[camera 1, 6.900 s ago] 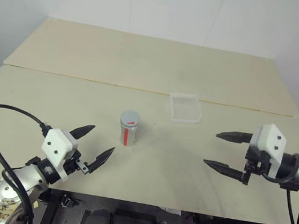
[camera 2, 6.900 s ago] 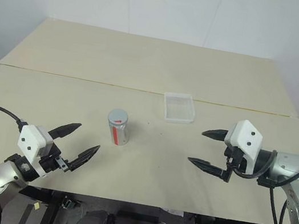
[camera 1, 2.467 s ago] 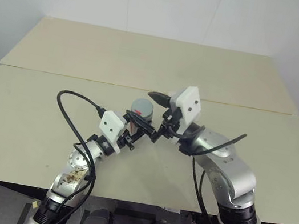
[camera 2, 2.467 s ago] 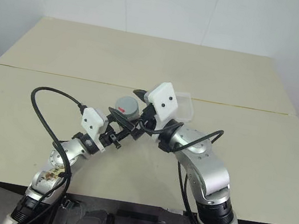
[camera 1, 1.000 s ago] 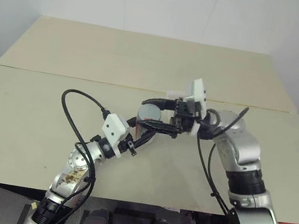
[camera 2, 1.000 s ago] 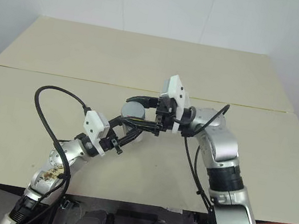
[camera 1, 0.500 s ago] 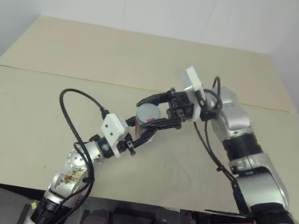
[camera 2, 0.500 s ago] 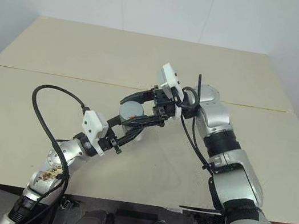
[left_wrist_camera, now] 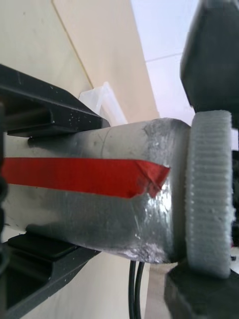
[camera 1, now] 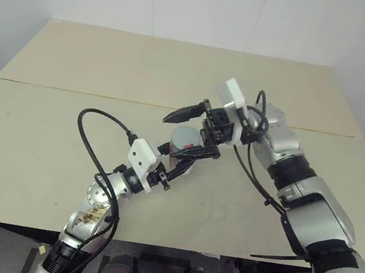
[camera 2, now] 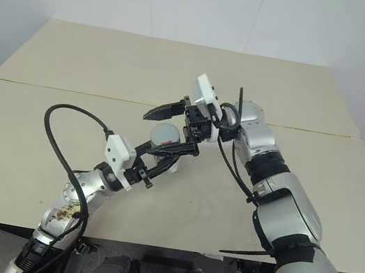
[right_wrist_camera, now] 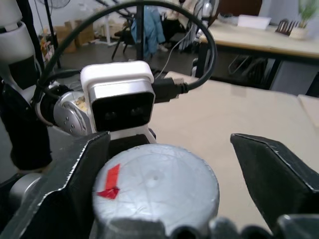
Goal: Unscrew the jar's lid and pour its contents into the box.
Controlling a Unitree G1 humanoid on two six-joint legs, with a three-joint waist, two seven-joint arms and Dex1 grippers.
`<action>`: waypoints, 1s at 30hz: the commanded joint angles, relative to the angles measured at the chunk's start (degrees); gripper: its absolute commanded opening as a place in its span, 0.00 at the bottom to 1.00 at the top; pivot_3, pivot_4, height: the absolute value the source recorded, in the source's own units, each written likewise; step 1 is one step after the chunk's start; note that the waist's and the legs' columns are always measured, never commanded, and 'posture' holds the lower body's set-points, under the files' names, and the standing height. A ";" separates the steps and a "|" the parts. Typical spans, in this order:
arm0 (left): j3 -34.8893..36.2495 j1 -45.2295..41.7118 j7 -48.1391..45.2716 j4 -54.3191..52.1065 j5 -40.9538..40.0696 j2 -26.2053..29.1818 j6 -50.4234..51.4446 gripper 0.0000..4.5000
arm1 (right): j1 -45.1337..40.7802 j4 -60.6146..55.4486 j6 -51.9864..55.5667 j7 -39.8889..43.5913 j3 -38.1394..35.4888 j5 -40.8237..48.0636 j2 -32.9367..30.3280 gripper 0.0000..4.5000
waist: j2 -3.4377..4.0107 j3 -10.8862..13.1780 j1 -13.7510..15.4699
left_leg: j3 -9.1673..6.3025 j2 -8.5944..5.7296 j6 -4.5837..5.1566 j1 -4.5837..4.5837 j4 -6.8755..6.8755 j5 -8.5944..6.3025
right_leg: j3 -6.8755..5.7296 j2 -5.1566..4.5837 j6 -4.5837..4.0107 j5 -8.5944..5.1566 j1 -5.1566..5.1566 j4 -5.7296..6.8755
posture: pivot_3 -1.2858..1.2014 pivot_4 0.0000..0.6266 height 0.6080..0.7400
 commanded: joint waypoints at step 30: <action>0.66 -3.61 4.15 4.15 3.72 -3.21 -5.65 0.44 | 39.16 -75.37 35.29 -65.33 -16.91 -25.90 4.79 1.00 | 0.00 0.00 0.85 | 0.01 -0.11 -0.03 -0.04 0.03 0.03 | -0.02 -0.03 0.04 0.01 0.00 -0.01 | 0.52 0.24 1.00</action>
